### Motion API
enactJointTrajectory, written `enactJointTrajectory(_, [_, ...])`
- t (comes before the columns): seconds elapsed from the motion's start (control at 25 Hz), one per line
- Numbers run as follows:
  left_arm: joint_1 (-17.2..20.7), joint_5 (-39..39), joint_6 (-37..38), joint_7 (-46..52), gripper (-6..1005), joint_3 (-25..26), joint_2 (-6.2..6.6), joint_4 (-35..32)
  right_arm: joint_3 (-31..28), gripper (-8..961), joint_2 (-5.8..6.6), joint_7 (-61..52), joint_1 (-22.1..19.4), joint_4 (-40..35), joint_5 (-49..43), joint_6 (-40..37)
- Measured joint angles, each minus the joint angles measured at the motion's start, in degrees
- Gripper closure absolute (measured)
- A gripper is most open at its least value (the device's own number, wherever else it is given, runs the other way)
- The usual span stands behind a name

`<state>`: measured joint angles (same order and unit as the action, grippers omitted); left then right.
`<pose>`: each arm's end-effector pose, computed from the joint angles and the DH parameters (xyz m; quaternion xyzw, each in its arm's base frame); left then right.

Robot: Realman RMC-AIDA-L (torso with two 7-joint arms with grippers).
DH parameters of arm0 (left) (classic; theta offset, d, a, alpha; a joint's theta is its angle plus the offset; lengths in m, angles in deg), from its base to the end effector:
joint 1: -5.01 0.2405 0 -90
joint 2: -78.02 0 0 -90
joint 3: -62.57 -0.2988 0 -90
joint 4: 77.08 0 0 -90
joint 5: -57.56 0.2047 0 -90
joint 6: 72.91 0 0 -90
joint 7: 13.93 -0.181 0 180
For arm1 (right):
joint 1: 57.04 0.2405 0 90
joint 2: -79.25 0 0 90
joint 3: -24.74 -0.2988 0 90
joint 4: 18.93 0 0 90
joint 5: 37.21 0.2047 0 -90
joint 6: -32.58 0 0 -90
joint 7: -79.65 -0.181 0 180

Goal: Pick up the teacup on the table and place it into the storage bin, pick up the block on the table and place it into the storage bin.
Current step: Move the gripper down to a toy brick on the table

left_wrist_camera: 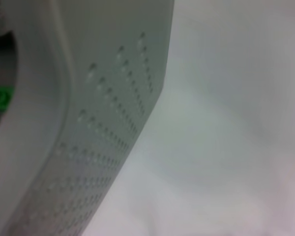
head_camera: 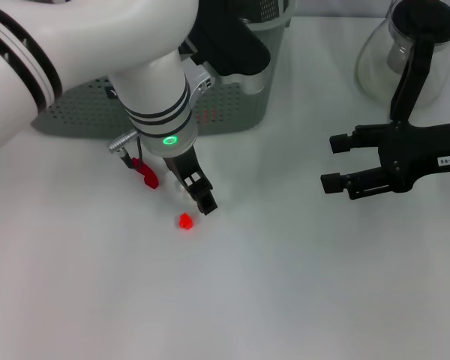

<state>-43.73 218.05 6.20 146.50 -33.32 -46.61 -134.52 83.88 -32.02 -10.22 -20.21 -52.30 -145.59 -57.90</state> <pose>-0.2036 0.3905 -0.1406 -0.8919 -0.2738 0.3042 0.1923 0.2538 0.3689 -0.0476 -0.9632 0.2147 0.1615 0.0115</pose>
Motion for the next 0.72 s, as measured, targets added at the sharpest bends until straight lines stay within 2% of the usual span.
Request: enactJointTrajectory(0.72, [-0.15,-0.45,-0.28,0.05,178,-0.34,-0.11,1.12,0.00,38,-0.15,0.67,0.00,0.38,0.02,0.15])
